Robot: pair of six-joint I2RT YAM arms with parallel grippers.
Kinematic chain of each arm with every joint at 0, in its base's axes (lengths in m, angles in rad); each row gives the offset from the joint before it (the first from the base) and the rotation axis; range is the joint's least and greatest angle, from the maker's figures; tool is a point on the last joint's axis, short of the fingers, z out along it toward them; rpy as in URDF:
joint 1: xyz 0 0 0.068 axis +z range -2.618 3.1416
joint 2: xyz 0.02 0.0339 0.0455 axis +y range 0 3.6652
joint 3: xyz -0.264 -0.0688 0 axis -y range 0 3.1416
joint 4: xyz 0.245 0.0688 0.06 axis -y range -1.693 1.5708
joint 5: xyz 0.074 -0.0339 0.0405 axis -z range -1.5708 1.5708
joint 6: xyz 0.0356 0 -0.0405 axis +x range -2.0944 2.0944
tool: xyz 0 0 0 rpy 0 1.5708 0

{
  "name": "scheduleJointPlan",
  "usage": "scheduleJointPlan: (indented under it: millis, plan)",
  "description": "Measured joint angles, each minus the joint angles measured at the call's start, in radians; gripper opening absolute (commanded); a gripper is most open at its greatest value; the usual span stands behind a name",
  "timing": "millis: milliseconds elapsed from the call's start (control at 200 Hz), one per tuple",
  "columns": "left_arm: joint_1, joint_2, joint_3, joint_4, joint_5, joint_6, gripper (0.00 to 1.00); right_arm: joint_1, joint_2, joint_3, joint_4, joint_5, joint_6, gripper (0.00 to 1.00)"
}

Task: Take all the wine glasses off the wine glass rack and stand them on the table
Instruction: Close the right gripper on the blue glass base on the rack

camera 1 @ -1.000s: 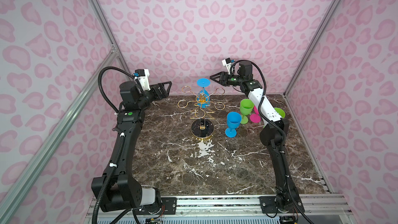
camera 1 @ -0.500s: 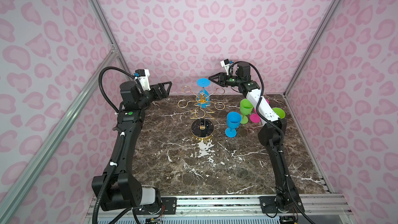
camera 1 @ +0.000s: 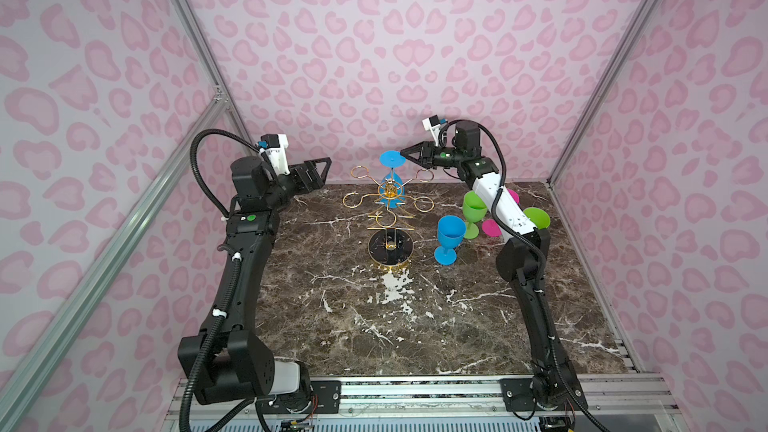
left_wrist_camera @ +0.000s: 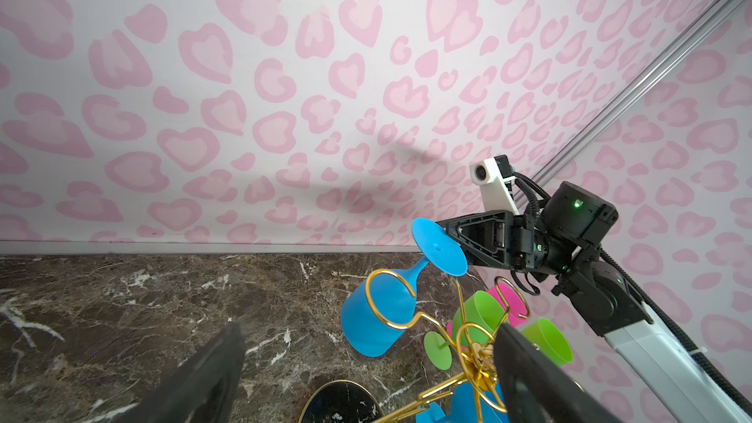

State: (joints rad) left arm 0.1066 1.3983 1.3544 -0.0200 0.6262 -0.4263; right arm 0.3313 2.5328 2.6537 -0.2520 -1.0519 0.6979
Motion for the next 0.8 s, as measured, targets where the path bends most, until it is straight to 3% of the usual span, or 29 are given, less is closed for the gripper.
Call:
scheduleJointPlan:
  millis: [800]
  plan:
    - [0.015,0.0,0.0,0.03,0.024,-0.027,0.97,-0.008,-0.015,0.0,0.018,-0.01,0.043,0.06]
